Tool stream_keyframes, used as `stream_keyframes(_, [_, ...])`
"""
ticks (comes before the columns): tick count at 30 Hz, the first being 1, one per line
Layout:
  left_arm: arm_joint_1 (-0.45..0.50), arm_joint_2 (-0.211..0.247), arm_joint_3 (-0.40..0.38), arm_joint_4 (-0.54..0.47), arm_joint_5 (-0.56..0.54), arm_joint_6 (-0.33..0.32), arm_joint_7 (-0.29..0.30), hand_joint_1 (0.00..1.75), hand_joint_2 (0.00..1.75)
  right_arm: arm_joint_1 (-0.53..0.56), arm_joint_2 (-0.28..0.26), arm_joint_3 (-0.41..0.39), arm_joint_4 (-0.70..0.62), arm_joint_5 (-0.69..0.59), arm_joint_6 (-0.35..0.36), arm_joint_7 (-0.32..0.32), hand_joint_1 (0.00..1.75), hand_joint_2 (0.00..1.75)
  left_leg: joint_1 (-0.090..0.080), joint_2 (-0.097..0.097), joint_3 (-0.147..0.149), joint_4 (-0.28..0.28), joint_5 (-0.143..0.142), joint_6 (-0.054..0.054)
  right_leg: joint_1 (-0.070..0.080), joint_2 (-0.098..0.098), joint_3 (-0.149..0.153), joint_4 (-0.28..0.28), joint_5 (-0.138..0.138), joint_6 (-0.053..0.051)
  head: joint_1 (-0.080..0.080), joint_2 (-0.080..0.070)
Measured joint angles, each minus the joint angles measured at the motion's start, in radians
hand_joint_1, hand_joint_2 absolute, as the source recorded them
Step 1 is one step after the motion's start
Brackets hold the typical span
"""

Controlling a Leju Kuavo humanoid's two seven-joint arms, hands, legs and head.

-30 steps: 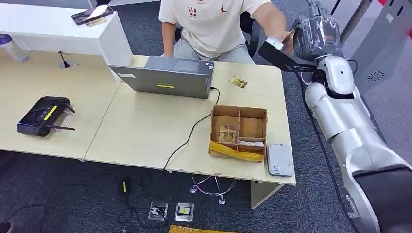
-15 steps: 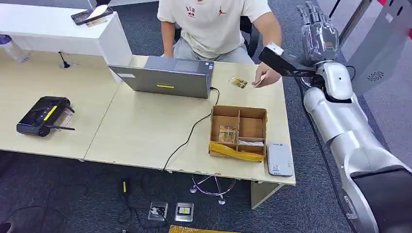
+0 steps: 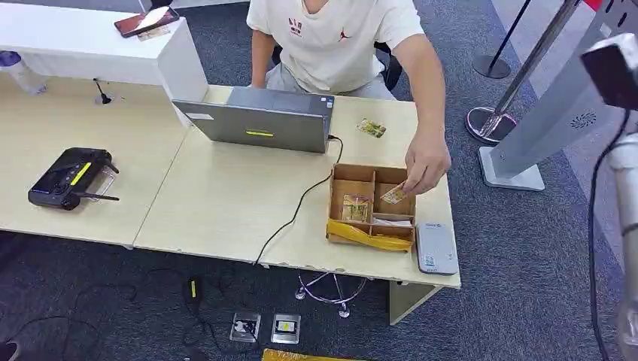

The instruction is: Pass the card to the sensor for recognition and then transmit it.

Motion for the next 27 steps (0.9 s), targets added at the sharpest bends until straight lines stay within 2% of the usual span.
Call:
stream_keyframes(4, [0.006, -0.008, 0.012, 0.0, 0.021, 0.016, 0.007, 0.0, 0.0, 0.156, -0.127, -0.247, -0.016, -0.049, 0.0, -0.083, 0.0, 1.75, 0.0, 0.0, -0.001, 0.0, -0.003, 0.003, 0.0, -0.001, 0.001, -0.003, 0.0, 0.001, 0.0, 0.0])
stream_keyframes(7, [0.004, -0.012, 0.02, 0.0, 0.033, 0.029, 0.013, 0.0, 0.0, 0.279, -0.188, -0.426, -0.014, -0.049, 0.0, -0.095, 0.0, 1.75, 0.0, 0.002, 0.0, 0.0, -0.004, 0.003, 0.0, 0.002, 0.001, -0.003, -0.001, 0.001, 0.0, 0.0])
stream_keyframes(10, [0.005, -0.019, 0.031, 0.0, 0.045, 0.042, 0.02, 0.0, 0.0, 0.416, -0.216, -0.61, -0.007, -0.017, 0.0, -0.094, 0.0, 1.75, 0.001, 0.002, -0.001, 0.0, -0.004, 0.003, 0.001, 0.001, 0.0, -0.003, -0.001, 0.001, 0.001, 0.0])
stream_keyframes(12, [0.004, -0.024, 0.039, 0.0, 0.05, 0.051, 0.022, 0.0, 0.0, 0.501, -0.215, -0.731, 0.008, 0.067, 0.0, -0.092, 0.0, 1.75, 0.001, 0.004, 0.0, -0.001, -0.005, 0.002, 0.002, 0.003, 0.0, -0.003, -0.001, 0.001, 0.0, 0.0])
stream_keyframes(15, [0.001, -0.032, 0.048, 0.0, 0.064, 0.057, 0.029, 0.0, 0.0, 0.632, -0.191, -0.914, 0.031, 0.225, 0.0, -0.043, 0.0, 1.75, 0.004, 0.004, -0.001, -0.001, -0.005, 0.001, 0.004, 0.003, 0.001, -0.003, -0.003, 0.0, 0.001, 0.0])
stream_keyframes(17, [0.001, -0.036, 0.05, 0.0, 0.07, 0.058, 0.034, 0.0, 0.0, 0.701, -0.163, -1.01, 0.055, 0.288, 0.0, 0.025, 0.0, 1.75, 0.003, 0.004, -0.001, -0.002, -0.006, 0.001, 0.004, 0.003, 0.0, -0.002, -0.003, 0.0, -0.002, 0.0])
stream_keyframes(19, [-0.001, -0.039, 0.055, 0.0, 0.077, 0.057, 0.04, 0.0, 0.0, 0.759, -0.133, -1.099, 0.092, 0.362, 0.0, 0.138, 0.0, 1.75, 0.005, 0.004, 0.0, -0.002, -0.006, 0.001, 0.005, 0.004, 0.001, -0.003, -0.004, -0.001, 0.001, 0.0])
stream_keyframes(21, [-0.001, -0.042, 0.058, 0.0, 0.079, 0.056, 0.044, 0.0, 0.0, 0.808, -0.102, -1.17, 0.137, 0.382, 0.001, 0.238, 0.0, 1.75, 0.006, 0.004, 0.0, -0.002, -0.006, 0.0, 0.006, 0.004, 0.001, -0.003, -0.004, -0.001, 0.001, 0.0])
stream_keyframes(23, [-0.001, -0.043, 0.062, 0.0, 0.079, 0.051, 0.046, 0.0, 0.0, 0.854, -0.069, -1.22, 0.18, 0.408, 0.015, 0.355, 0.0, 1.75, 0.006, 0.005, 0.0, -0.002, -0.006, -0.001, 0.006, 0.004, 0.001, -0.002, -0.004, -0.002, 0.0, 0.0])
stream_keyframes(24, [-0.002, -0.043, 0.065, 0.0, 0.078, 0.049, 0.046, 0.0, 0.0, 0.87, -0.054, -1.242, 0.202, 0.419, 0.029, 0.434, 0.0, 1.75, 0.006, 0.005, 0.001, -0.002, -0.006, -0.001, 0.006, 0.004, 0.001, -0.002, -0.004, -0.002, 0.0, 0.0])
stream_keyframes(27, [-0.002, -0.043, 0.066, 0.0, 0.072, 0.038, 0.047, 0.0, 0.0, 0.899, -0.017, -1.296, 0.257, 0.458, 0.095, 0.58, 0.0, 1.75, 0.007, 0.009, 0.002, -0.003, -0.007, -0.003, 0.007, 0.008, 0.001, -0.002, -0.004, -0.002, 0.0, 0.0])
